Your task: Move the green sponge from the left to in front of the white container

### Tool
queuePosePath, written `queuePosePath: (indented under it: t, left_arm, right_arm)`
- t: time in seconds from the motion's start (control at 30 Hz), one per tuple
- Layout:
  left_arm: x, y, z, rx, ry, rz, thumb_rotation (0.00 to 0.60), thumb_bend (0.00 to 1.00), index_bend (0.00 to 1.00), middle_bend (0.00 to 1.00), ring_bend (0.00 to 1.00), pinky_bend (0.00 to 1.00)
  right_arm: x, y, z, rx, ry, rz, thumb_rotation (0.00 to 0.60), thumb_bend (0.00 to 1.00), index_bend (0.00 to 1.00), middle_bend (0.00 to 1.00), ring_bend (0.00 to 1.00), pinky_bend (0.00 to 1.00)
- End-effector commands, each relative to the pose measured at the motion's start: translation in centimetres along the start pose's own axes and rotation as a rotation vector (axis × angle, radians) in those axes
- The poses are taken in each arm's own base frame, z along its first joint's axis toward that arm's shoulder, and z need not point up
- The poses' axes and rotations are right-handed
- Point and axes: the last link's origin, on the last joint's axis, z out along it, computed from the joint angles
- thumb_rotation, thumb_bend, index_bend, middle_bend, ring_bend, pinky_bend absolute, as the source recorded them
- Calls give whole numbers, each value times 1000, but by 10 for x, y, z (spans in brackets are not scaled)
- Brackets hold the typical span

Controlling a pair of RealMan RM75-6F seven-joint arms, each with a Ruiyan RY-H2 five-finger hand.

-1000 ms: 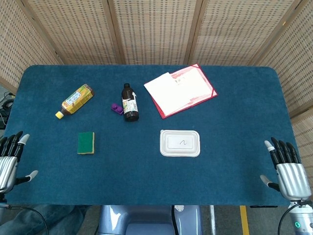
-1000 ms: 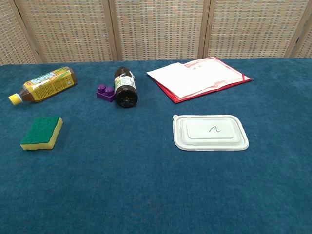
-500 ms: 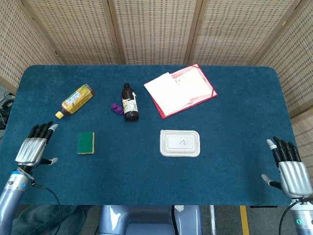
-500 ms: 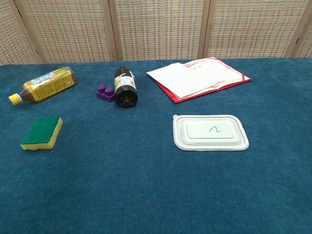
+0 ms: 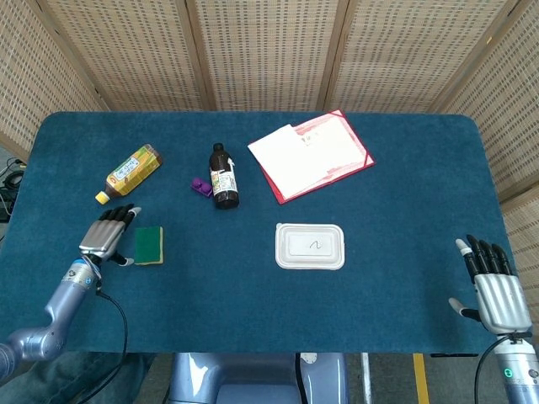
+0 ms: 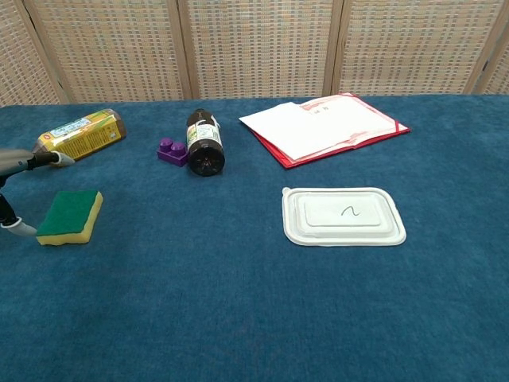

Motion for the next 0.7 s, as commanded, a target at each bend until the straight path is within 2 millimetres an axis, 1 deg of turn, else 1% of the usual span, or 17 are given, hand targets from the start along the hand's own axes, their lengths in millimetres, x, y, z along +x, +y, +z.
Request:
queuePosePath:
  t: [0.03,0.2,0.5,0.7]
  left_arm:
    - [-1,3,3,-13,-16,-16,600,81,0,20,11,82]
    - [-2,5,3,-31,-39,-34,600,82,0,21,14,84]
    - [6,8,-8,-56,-69,-45,600,84,0,20,10,82]
    - [3,17,-8,-66,-99,-33,600,82,0,20,10,84]
  right_arm:
    - [0,0,0,-2,-1,0,600,0,0,0,0,0]
    - [1,1,1,-8,3,7,600,0,0,0,0,0]
    - [1,2,1,-9,-2,13,600,0,0,0,0,0]
    - [2,3,1,-11,-3,17,600,0,0,0,0,0]
